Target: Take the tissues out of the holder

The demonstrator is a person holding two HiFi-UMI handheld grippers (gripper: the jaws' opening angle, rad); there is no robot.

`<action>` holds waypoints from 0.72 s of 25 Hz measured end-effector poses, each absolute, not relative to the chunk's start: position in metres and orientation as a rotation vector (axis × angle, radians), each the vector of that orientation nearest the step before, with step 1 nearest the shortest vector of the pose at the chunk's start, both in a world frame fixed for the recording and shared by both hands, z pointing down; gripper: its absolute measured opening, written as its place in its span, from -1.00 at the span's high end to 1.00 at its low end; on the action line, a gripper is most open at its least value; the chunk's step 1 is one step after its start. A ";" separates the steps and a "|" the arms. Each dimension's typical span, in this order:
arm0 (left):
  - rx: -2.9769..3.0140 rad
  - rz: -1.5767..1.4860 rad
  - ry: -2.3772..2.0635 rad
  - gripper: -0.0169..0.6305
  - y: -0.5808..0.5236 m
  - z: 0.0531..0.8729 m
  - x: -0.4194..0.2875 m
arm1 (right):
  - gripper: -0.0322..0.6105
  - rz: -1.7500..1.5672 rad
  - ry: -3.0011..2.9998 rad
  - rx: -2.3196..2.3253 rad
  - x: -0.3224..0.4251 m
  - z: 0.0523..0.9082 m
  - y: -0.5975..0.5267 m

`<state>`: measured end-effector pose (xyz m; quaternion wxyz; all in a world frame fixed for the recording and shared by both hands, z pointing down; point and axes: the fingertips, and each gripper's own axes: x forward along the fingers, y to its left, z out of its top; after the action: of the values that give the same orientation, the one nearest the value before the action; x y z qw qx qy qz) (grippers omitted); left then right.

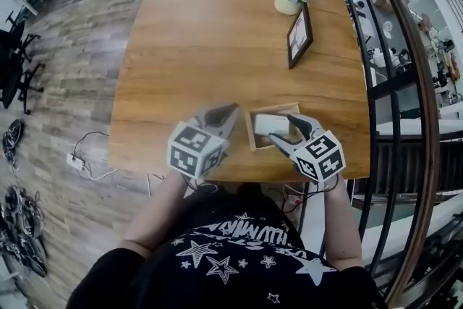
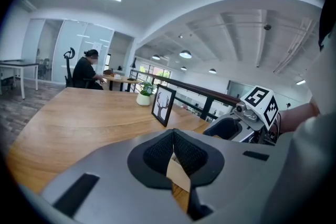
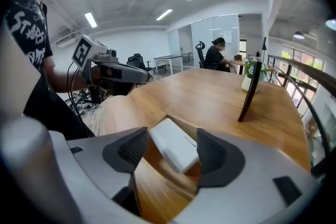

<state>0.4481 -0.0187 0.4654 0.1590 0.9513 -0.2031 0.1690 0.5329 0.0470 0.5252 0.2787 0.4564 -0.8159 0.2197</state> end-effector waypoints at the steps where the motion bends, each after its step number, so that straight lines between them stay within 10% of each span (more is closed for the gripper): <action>1: 2.712 0.479 -0.598 0.91 -0.020 0.464 0.449 | 0.01 0.570 -2.182 1.196 0.534 0.526 0.045; 18: 2.605 0.450 -0.864 0.91 -0.026 0.472 0.440 | -0.15 0.457 -2.100 0.729 0.524 0.577 0.039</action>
<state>0.4396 -0.0264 0.4724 0.1790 0.9215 -0.3057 0.1593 0.5238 0.0385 0.5769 0.4226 0.2912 -0.8387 0.1824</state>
